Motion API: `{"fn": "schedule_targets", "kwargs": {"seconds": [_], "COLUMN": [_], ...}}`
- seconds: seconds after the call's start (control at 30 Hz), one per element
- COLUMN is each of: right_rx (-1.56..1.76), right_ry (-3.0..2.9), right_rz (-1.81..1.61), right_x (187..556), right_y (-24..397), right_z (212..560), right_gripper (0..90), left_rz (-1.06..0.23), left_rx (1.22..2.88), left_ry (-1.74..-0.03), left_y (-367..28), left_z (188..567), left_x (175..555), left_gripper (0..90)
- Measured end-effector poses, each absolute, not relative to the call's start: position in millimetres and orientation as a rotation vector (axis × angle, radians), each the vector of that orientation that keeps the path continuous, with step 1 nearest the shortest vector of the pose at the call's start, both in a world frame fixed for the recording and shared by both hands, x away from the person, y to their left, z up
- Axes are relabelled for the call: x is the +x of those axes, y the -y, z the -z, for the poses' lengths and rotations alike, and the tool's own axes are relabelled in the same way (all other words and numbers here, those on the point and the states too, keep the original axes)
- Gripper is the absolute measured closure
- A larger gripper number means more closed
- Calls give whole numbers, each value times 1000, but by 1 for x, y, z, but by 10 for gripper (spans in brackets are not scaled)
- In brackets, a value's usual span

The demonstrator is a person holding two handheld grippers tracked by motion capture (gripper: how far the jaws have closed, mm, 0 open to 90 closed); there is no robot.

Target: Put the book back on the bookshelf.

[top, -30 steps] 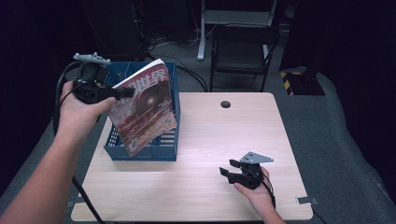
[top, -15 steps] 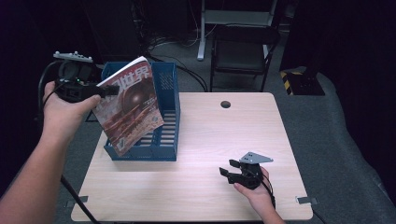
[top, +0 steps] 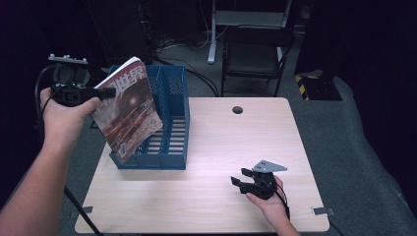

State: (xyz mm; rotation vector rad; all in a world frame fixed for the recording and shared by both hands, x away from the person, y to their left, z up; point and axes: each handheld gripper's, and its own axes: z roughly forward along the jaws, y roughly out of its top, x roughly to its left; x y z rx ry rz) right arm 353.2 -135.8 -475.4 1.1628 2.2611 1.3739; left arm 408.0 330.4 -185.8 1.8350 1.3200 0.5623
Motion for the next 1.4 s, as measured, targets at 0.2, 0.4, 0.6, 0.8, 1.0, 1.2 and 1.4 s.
{"fn": "schedule_targets", "kwargs": {"seconds": [0.2,0.4,0.6,0.8,1.0,1.2,1.4], "right_rx": [1162,1164,1164,1163,1166,1167,1164], "right_ry": [-2260,-2260,-2259,-2258,-2255,-2258,-2256], "right_rz": [-1380,-1378,-1385,-1384,-1389,-1388,-1389], "right_x": [353,353,353,353,352,352,352], "right_y": [136,136,136,136,136,136,136], "right_z": [475,475,475,475,474,474,474], "right_gripper": [423,423,423,423,423,423,423], "left_rz": [-592,-590,-604,-611,-633,-651,-658], "left_rx": [1805,1768,1750,1731,1725,1715,1702], "left_ry": [-1366,-1379,-1403,-1420,-1422,-1435,-1436], "left_y": [-334,-335,-333,-332,-330,-327,-321], "left_z": [188,191,194,193,192,190,189], "left_x": [413,418,425,432,436,442,447], "left_gripper": [839,839,839,839,839,839,839]}}
